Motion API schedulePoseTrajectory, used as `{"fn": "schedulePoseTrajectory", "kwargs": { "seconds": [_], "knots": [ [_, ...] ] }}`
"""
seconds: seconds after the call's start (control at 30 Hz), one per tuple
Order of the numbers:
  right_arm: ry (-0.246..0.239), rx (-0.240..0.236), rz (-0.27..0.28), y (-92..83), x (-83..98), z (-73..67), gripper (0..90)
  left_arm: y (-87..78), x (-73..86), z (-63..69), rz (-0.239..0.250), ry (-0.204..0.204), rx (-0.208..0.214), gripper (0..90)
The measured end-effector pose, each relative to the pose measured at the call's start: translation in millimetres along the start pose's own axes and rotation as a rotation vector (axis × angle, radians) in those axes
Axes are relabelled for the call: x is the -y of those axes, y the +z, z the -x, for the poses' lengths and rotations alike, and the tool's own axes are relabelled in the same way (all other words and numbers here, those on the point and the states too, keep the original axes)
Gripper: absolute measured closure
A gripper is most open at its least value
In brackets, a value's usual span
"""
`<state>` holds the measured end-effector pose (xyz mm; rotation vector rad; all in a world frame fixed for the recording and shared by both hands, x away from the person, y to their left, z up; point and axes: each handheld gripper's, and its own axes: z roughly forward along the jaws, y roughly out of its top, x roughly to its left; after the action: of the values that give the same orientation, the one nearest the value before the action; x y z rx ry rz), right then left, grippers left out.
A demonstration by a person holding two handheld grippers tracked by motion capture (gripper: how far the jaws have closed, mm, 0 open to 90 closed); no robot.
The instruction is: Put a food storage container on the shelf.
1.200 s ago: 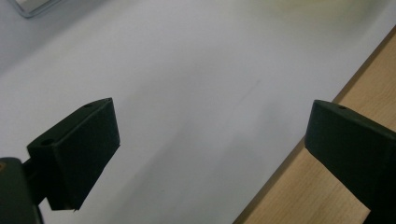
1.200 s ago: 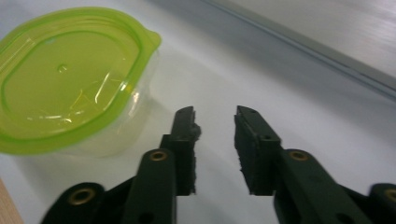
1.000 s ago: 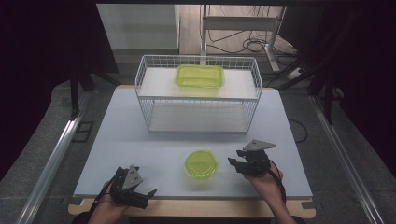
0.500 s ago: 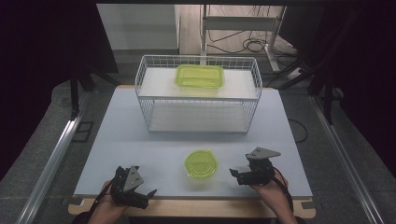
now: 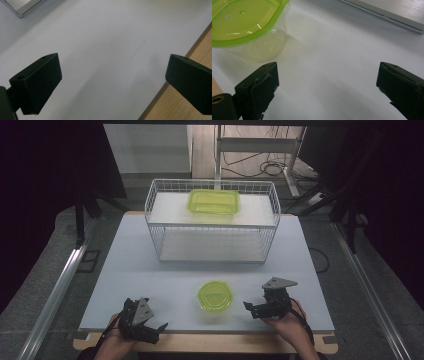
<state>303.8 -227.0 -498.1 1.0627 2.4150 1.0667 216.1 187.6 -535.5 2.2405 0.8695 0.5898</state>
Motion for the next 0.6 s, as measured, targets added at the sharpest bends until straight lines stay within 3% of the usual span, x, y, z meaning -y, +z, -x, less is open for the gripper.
{"fn": "schedulePoseTrajectory", "kwargs": {
  "seconds": [0.33,0.5,0.6],
  "knots": [
    [0.024,-0.022,0.046,-8.4,-12.6,-3.1,23.1,0.5,-0.1,0.3,0.000,0.002,-0.002,0.6],
    [0.072,-0.105,0.047,-9.7,-19.7,-3.1,32.8,0.8,0.0,0.4,-0.003,0.002,-0.002,0.6],
    [0.094,-0.150,0.065,-9.8,-24.4,-3.8,34.0,0.9,0.0,0.3,-0.006,0.005,-0.003,0.6]
  ]
}}
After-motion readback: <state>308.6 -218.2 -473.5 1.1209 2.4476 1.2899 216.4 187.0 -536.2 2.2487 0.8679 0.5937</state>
